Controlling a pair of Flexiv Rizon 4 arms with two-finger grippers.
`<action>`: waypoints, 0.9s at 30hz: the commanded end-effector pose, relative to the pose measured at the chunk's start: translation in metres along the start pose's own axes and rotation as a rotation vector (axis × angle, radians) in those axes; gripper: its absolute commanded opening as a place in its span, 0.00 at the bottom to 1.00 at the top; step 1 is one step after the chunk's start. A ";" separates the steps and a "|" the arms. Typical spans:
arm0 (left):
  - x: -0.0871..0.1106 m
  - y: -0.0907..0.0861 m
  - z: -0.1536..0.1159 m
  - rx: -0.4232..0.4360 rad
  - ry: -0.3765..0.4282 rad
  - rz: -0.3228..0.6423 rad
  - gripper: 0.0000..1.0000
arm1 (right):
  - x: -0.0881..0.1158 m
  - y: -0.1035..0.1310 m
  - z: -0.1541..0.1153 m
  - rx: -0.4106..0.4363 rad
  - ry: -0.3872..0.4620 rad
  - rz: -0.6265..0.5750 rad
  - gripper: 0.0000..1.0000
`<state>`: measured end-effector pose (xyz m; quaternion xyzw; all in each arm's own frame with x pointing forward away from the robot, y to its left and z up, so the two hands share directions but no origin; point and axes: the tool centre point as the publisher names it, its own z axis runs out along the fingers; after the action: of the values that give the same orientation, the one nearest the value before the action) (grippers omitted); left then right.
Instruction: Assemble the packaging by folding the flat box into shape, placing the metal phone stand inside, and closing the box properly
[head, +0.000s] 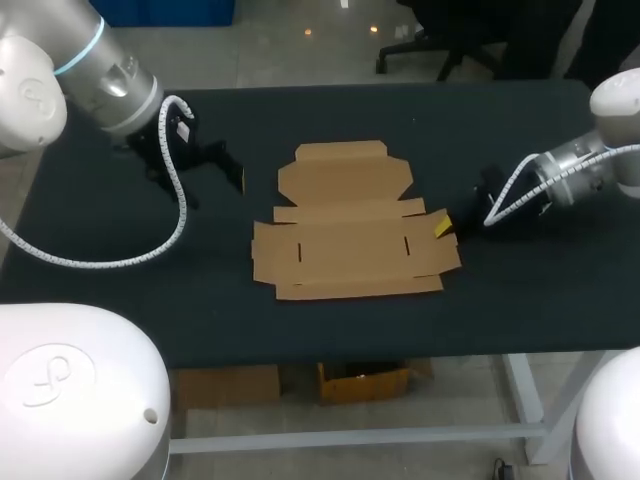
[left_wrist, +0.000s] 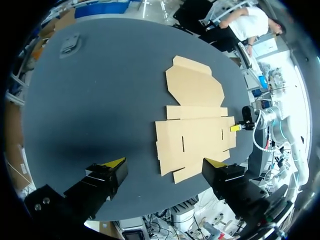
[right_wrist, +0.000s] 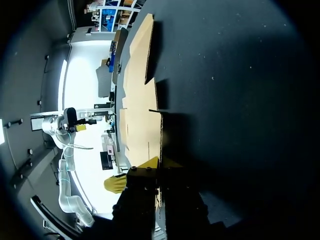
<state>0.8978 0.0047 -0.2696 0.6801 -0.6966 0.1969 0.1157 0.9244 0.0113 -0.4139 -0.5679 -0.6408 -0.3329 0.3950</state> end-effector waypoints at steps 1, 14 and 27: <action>-0.001 0.003 0.000 0.008 -0.004 -0.005 1.00 | -0.001 -0.006 -0.002 0.000 0.006 0.001 0.00; 0.000 0.003 0.001 0.001 0.007 -0.015 1.00 | -0.004 -0.030 0.002 0.016 0.033 0.013 0.00; -0.001 0.007 0.000 0.005 0.011 -0.027 1.00 | -0.002 -0.050 0.002 -0.014 0.031 0.023 0.00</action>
<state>0.8924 0.0059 -0.2704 0.6879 -0.6869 0.2004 0.1221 0.8851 0.0060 -0.4130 -0.5663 -0.6297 -0.3351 0.4129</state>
